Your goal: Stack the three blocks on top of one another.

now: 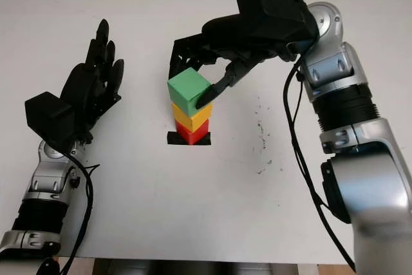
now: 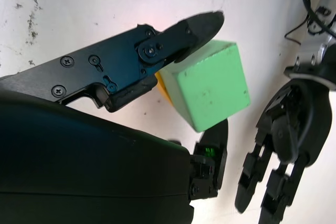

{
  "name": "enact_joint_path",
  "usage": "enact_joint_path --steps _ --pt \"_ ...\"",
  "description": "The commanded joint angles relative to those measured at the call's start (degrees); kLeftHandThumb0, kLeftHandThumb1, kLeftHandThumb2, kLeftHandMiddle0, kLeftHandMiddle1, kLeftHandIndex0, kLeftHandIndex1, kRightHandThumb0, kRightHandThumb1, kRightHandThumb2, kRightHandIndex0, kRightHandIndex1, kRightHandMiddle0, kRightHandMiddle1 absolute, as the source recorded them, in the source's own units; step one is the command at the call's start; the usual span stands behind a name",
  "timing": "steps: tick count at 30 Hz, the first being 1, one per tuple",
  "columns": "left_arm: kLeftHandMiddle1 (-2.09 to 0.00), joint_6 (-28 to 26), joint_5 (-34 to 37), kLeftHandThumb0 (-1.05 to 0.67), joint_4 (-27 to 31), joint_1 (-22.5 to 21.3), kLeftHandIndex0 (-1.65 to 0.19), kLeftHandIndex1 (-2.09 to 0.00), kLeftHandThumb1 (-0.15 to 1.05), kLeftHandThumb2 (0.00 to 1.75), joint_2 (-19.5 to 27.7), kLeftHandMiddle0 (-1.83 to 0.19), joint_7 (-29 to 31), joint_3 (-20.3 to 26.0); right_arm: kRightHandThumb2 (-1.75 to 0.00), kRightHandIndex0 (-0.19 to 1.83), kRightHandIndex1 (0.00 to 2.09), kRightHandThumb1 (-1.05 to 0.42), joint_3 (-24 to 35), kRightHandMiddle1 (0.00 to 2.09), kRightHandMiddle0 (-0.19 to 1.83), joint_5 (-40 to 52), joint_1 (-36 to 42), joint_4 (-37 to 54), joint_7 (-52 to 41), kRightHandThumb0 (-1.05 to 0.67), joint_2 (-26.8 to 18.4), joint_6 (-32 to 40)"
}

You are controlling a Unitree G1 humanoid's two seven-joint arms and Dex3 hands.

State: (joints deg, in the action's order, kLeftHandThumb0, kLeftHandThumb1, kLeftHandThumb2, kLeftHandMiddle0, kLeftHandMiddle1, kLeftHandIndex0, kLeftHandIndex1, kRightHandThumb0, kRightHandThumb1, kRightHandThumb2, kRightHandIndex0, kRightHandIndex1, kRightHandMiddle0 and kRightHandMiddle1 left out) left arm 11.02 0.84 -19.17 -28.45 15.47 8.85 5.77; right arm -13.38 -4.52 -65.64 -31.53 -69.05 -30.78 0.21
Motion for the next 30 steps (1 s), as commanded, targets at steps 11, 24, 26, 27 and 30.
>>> enact_joint_path --steps 11,24,26,27,30 --pt "-0.06 1.2 0.0 -0.86 0.0 0.4 0.18 -0.05 1.05 0.56 0.6 0.15 -0.1 0.5 -0.06 -0.19 0.00 -0.85 1.0 0.09 -0.19 3.2 2.0 5.0 -4.0 -0.89 -2.0 0.9" --pt "-0.05 1.9 1.4 -0.85 -0.8 0.5 0.19 0.00 1.05 0.60 1.0 0.19 0.5 1.9 -0.56 -0.19 0.00 -1.04 17.3 0.00 -0.19 14.6 17.1 23.3 18.8 -1.00 1.0 16.3" --pt "-0.05 1.6 2.4 -0.86 -1.1 0.5 0.19 -0.01 1.05 0.59 0.9 0.19 0.9 2.5 -0.65 -0.19 0.00 -1.05 20.0 0.00 -0.19 16.1 20.9 27.1 26.5 -0.97 3.6 20.0" --pt "-0.05 1.5 2.8 -0.86 -1.1 0.5 0.19 -0.01 1.05 0.58 0.9 0.19 0.9 2.8 -0.67 -0.19 0.00 -1.05 20.6 0.00 -0.19 16.6 22.2 28.4 28.9 -0.97 4.5 21.0" --pt "-0.05 1.5 3.2 -0.86 -1.4 0.6 0.19 -0.01 1.05 0.58 1.2 0.18 1.2 3.2 -0.73 -0.19 0.00 -1.05 22.5 0.00 -0.19 17.4 26.4 30.6 35.6 -0.94 7.1 20.6"
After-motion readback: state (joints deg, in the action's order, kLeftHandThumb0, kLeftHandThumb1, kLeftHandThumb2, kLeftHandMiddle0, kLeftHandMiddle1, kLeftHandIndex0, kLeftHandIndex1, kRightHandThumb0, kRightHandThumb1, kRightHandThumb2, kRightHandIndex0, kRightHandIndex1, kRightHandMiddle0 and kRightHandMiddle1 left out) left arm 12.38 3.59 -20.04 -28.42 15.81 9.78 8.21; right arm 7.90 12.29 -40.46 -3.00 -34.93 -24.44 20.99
